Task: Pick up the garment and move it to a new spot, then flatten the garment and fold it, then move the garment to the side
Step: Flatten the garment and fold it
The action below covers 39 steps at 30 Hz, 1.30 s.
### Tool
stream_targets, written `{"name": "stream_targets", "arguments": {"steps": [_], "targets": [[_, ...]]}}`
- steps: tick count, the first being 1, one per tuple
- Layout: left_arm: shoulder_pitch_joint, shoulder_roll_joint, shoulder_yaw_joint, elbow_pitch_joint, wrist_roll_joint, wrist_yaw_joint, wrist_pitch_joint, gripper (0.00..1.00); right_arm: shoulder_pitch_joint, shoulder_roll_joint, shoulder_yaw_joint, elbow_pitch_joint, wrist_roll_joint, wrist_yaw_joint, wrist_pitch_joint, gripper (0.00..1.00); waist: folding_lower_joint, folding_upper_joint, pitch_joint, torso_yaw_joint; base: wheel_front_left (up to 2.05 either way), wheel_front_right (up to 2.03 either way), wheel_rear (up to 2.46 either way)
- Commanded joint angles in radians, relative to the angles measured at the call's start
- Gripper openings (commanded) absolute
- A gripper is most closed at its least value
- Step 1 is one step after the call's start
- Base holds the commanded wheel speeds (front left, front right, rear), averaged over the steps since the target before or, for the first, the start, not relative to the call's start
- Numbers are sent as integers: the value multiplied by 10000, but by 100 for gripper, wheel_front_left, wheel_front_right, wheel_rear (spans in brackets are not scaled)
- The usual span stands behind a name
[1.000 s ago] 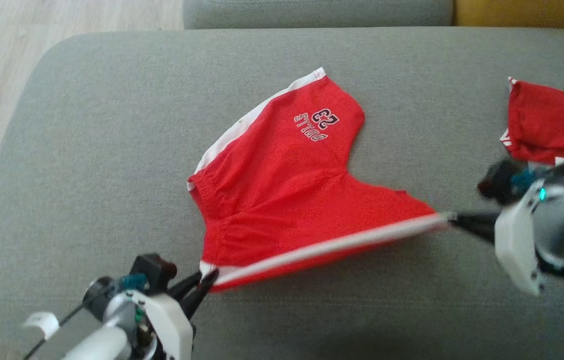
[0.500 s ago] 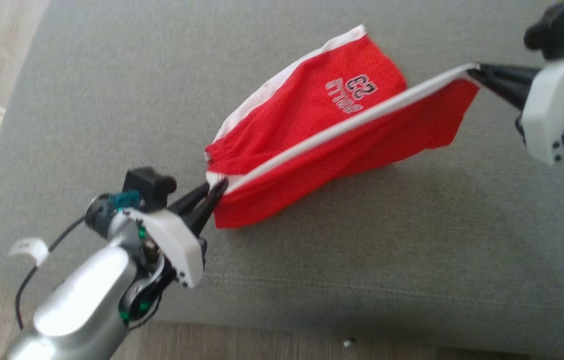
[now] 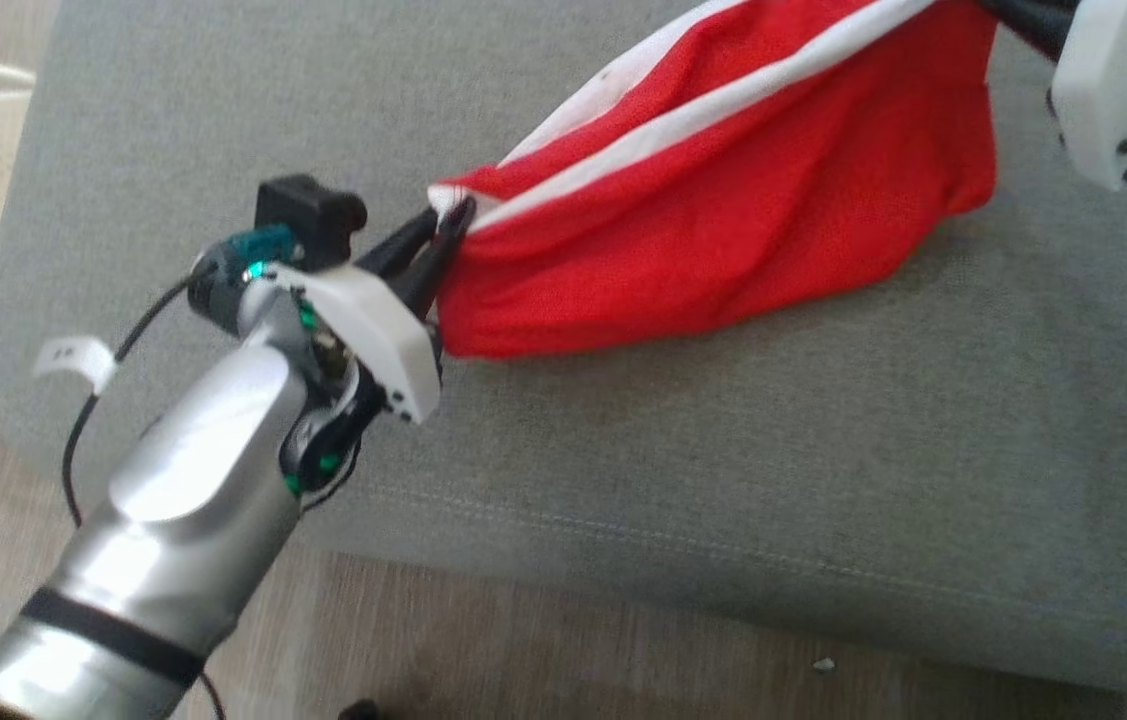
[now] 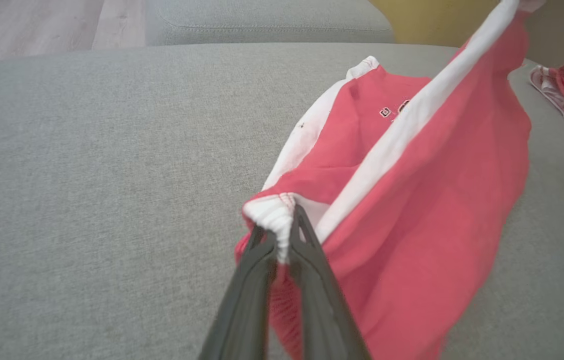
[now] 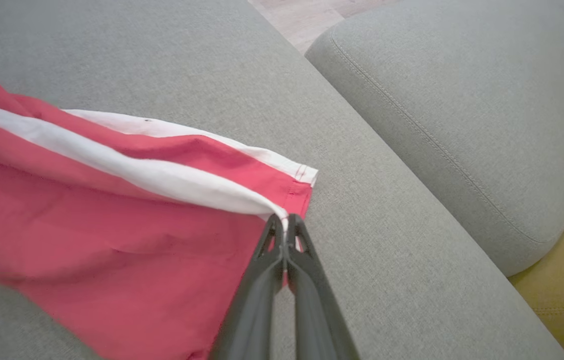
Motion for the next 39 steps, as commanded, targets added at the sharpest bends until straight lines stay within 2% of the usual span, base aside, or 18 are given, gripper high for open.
{"name": "stream_targets", "arguments": {"steps": [1,11,24,25,26,27,28,35,39], "targets": [[-628,179,435,4,50,-37,-167,0,-280,-4,-87,-9,-178,16,-110,0,-2,0,367,218,0,0,0],[-1552,-513,507,1506,23,-174,-889,0,-731,225,-23,395,-997,16,-179,0,-2,0,982,495,0,0,0],[-2245,-1227,548,3137,-139,-345,-1605,0,-1091,712,-20,1388,-1867,16,-1213,0,-2,0,1246,573,0,0,0],[-2280,-1274,567,3227,-161,-355,-1646,4,-1136,766,-20,1515,-1905,16,-1369,30,-2,0,1263,569,0,0,0],[-2312,-1315,603,3312,-185,-357,-1692,42,-1162,832,-20,1656,-1875,16,-1516,100,-2,0,1277,561,0,0,0],[-2344,-1350,619,3394,-186,-359,-1734,94,-1180,903,-20,1803,-1837,16,-1654,100,-2,0,1284,554,0,0,0],[-2371,-1383,636,3476,-191,-362,-1770,100,-1202,969,-20,1931,-1839,16,-1816,100,-2,0,1289,548,0,0,0],[-2373,-1532,979,3861,-328,-365,-1960,100,-1092,1509,-154,3057,-1404,16,-3377,100,-2,0,1114,482,0,0,0],[-2156,-1460,1549,3569,-433,-270,-2003,100,-726,1908,-664,3590,-1133,16,-4527,100,-2,0,788,388,0,0,0]]}}
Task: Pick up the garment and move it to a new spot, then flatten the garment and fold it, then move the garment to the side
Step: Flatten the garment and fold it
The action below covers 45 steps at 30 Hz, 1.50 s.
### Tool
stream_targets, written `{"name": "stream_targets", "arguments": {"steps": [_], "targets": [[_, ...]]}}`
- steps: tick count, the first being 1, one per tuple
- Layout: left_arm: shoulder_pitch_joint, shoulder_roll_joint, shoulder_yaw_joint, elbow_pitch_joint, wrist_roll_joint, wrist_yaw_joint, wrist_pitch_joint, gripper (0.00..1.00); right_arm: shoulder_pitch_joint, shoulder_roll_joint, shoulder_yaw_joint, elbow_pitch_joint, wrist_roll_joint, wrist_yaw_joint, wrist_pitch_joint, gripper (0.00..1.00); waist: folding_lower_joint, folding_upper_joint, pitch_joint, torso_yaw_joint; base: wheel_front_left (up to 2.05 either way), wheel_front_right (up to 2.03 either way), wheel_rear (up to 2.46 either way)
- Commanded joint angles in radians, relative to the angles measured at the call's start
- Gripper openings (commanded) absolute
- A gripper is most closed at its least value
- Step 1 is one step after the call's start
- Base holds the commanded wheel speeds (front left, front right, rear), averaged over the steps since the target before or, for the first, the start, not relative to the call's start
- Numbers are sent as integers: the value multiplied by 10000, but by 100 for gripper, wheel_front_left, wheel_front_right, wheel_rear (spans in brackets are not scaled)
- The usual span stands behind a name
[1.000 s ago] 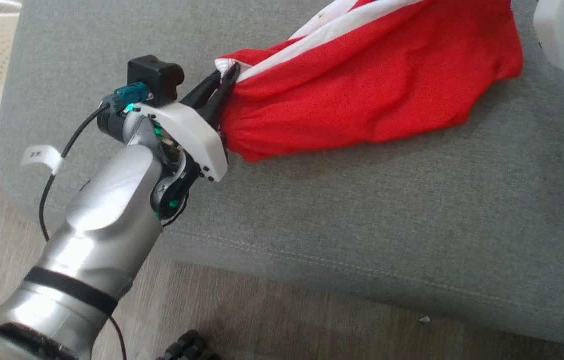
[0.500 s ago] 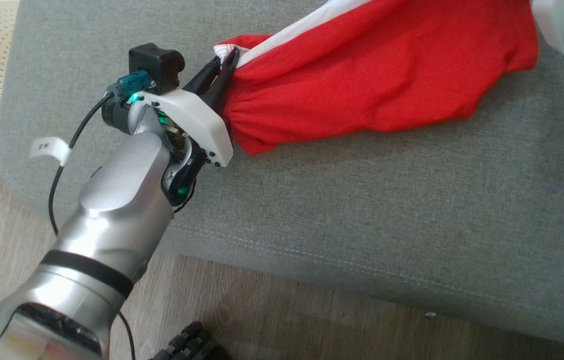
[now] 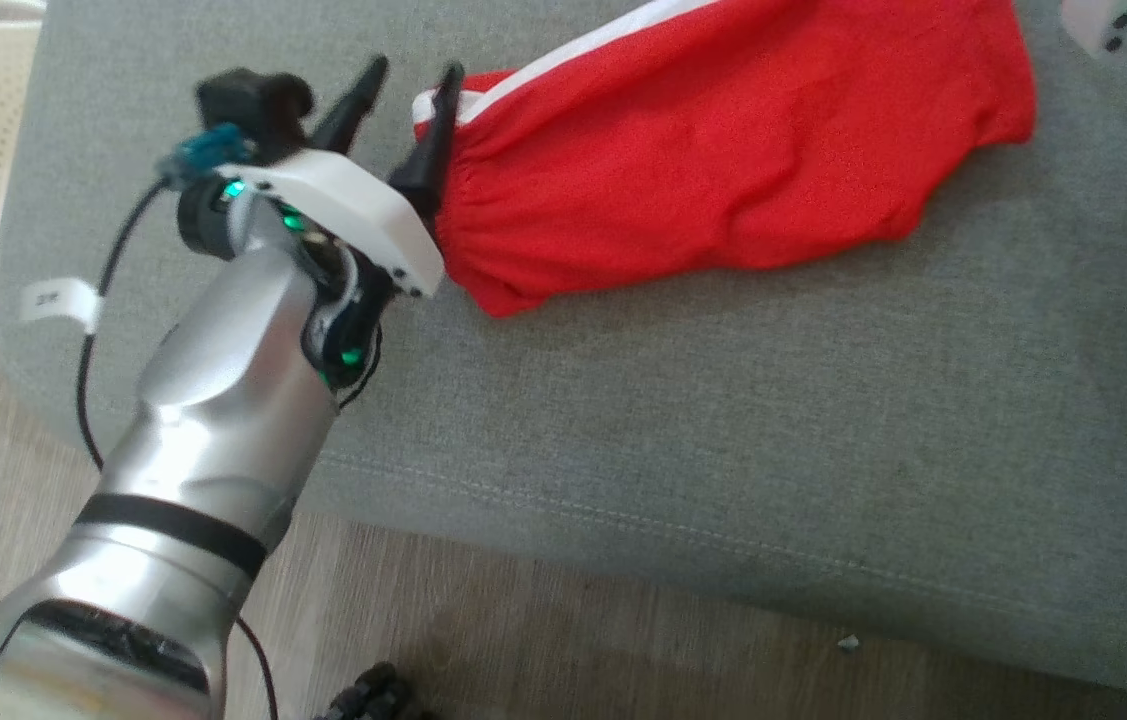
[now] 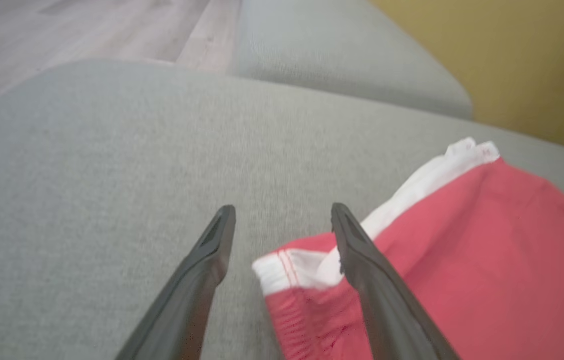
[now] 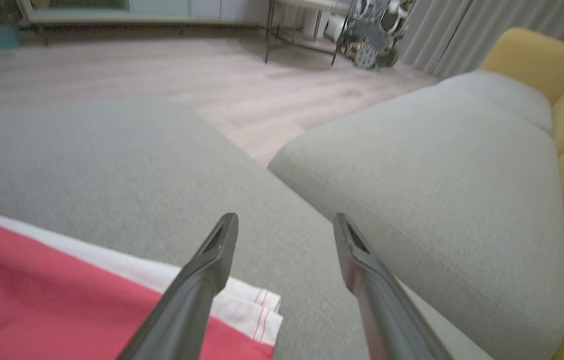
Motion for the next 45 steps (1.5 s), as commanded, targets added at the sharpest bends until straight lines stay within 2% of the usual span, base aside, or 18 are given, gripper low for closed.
{"name": "stream_targets", "arguments": {"steps": [1,6,11,16,17,21,25,28,32,36,45], "targets": [[-42,406,636,-575,-1,138,-119,100,376,162,-361,36,125,16,-548,100,0,0,-255,-68,0,0,0],[1070,586,2079,-2194,306,521,-123,100,1353,860,-1225,485,302,16,-1980,100,0,0,-1009,-308,0,0,0],[2497,549,3432,-4000,962,710,-124,100,2342,1351,-2137,116,-66,16,-2449,100,0,0,-1777,-583,0,0,0],[4003,235,4501,-5368,1539,699,-125,100,3844,1617,-4180,-1383,-1051,16,-2472,100,0,0,-2478,-832,0,0,0],[4003,235,4501,-5368,1539,699,-125,100,3844,1617,-4180,-1383,-1051,16,-2472,100,0,0,-2478,-832,0,0,0],[4944,-24,5029,-6132,2054,579,-125,100,5420,1752,-5750,-2429,-2393,16,-2474,100,0,0,-2928,-929,0,0,0],[5712,-228,5575,-6697,2493,554,-125,100,7063,2269,-7459,-3408,-3403,16,-2475,100,0,0,-3300,-1002,0,0,0],[6287,-331,5774,-6976,2686,460,-125,100,8222,2766,-8383,-4159,-4212,16,-2475,100,0,0,-3497,-1071,0,0,0],[7009,-388,5875,-7190,3014,385,-125,100,9607,3492,-9094,-4969,-5061,16,-2476,100,0,0,-3738,-1156,0,0,0],[7806,-403,5798,-7496,3088,562,-125,100,10874,4184,-9569,-5560,-5787,16,-2476,100,0,0,-3971,-1261,0,0,0],[8260,-406,5680,-7993,3161,947,-126,100,11822,4764,-10053,-5899,-6369,16,-2473,100,0,0,-4085,-1224,0,0,0]]}}
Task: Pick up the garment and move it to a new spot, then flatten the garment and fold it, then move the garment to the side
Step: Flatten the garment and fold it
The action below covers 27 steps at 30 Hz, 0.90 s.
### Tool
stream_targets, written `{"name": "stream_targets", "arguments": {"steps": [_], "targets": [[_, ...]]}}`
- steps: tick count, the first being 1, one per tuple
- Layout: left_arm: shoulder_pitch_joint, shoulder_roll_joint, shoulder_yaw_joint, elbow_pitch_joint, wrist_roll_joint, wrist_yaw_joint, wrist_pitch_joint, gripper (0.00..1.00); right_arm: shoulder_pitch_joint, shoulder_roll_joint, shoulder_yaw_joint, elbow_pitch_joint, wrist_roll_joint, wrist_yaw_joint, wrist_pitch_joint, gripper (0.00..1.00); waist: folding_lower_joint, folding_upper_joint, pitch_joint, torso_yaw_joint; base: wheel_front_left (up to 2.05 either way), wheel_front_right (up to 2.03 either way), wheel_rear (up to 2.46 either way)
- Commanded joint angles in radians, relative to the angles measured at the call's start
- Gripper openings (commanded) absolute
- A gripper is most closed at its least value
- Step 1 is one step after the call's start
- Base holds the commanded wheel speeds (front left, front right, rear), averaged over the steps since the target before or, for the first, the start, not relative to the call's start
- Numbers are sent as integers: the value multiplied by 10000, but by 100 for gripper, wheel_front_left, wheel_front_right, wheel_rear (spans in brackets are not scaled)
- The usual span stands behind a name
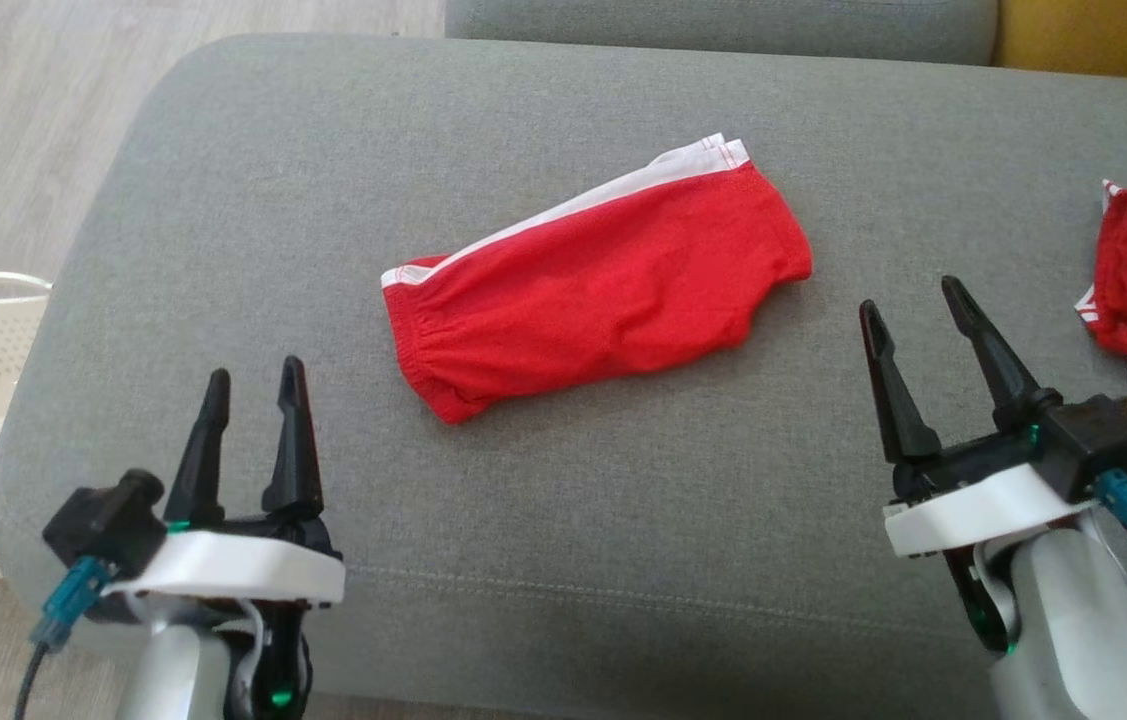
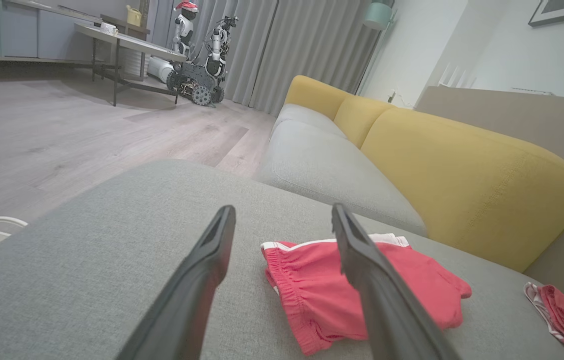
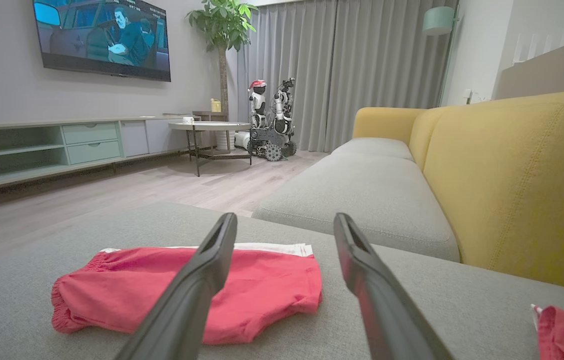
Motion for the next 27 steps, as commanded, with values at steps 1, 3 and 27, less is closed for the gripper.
{"name": "stream_targets", "arguments": {"steps": [1,3,27], "targets": [[-345,75,400,-423,41,67,-51,100,-152,88,129,-426,-110,17,-48,100,1,-1,4,25,0,0,0],[-399,75,453,-428,73,29,-51,100,-168,112,121,-469,-142,17,-4,100,1,-1,8,43,0,0,0],[-1281,74,-508,-372,-348,230,-51,100,-2706,917,-1852,1822,4149,17,4168,100,1,-1,1929,1375,0,0,0]]}}
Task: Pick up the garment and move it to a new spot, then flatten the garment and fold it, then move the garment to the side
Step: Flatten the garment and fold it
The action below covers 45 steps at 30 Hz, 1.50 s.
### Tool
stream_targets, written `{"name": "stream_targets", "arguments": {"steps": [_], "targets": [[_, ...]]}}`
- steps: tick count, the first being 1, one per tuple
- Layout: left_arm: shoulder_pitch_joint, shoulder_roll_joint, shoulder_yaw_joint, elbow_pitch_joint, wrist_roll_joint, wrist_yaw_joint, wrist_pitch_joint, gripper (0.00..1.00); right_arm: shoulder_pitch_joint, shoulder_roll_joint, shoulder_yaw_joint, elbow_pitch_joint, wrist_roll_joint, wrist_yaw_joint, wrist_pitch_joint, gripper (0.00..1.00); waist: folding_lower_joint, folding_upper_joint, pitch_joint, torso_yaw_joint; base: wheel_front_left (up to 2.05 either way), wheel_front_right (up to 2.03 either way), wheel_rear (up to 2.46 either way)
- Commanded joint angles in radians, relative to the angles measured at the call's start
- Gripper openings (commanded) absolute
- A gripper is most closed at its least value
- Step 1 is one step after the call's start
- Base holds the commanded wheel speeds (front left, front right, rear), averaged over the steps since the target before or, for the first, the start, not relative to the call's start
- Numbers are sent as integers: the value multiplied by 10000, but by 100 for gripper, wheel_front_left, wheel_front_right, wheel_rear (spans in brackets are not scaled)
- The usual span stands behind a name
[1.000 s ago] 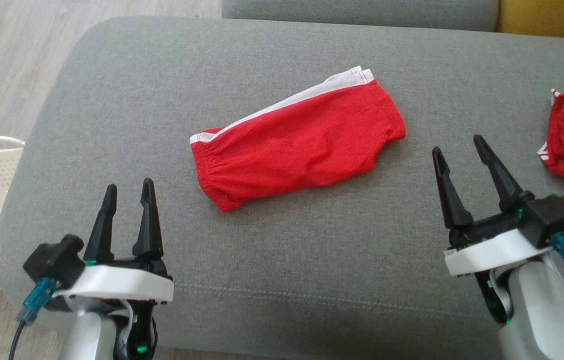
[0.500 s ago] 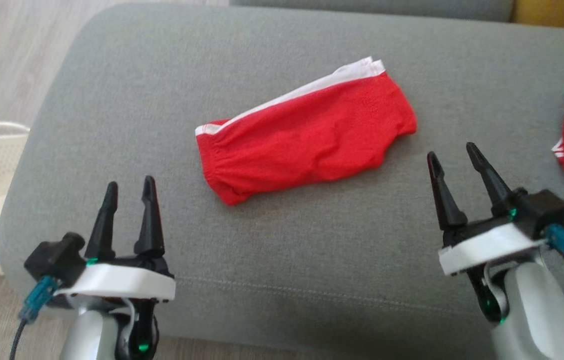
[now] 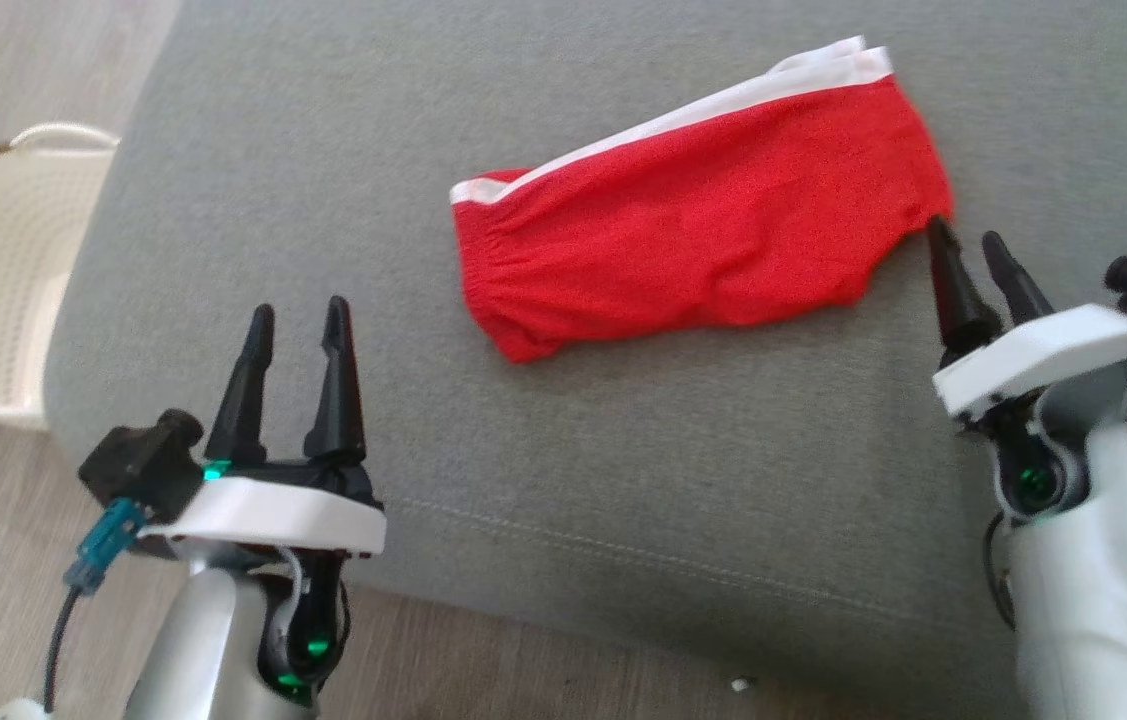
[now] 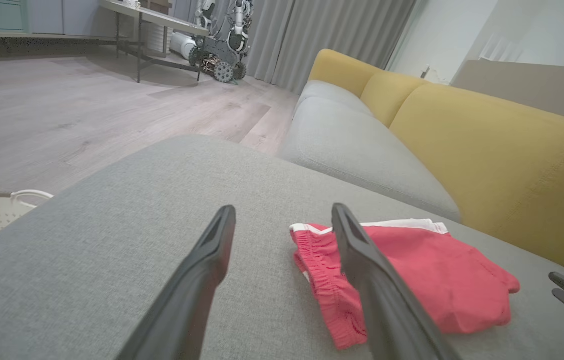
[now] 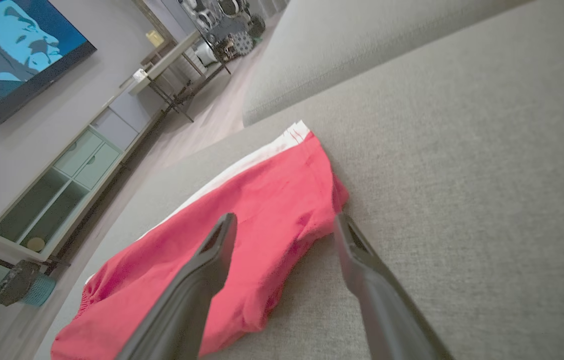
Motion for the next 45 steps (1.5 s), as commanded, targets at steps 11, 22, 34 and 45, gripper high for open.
{"name": "stream_targets", "arguments": {"steps": [11,22,34,45], "targets": [[-500,76,-75,-331,-287,203,-51,100,-1438,192,-1310,1470,-433,19,1388,100,0,0,560,937,0,0,0],[-509,76,-383,-396,-417,332,-51,100,-2291,379,-1868,2433,-926,19,1790,100,0,0,693,1328,0,0,0],[-593,76,-525,-396,-489,409,-51,100,-2916,350,-1797,3131,-1350,19,1819,0,0,0,788,1525,0,0,0],[-631,76,-290,-374,-350,402,-51,100,-2778,121,-1605,2986,-1223,19,161,0,0,0,553,1132,0,0,0]]}}
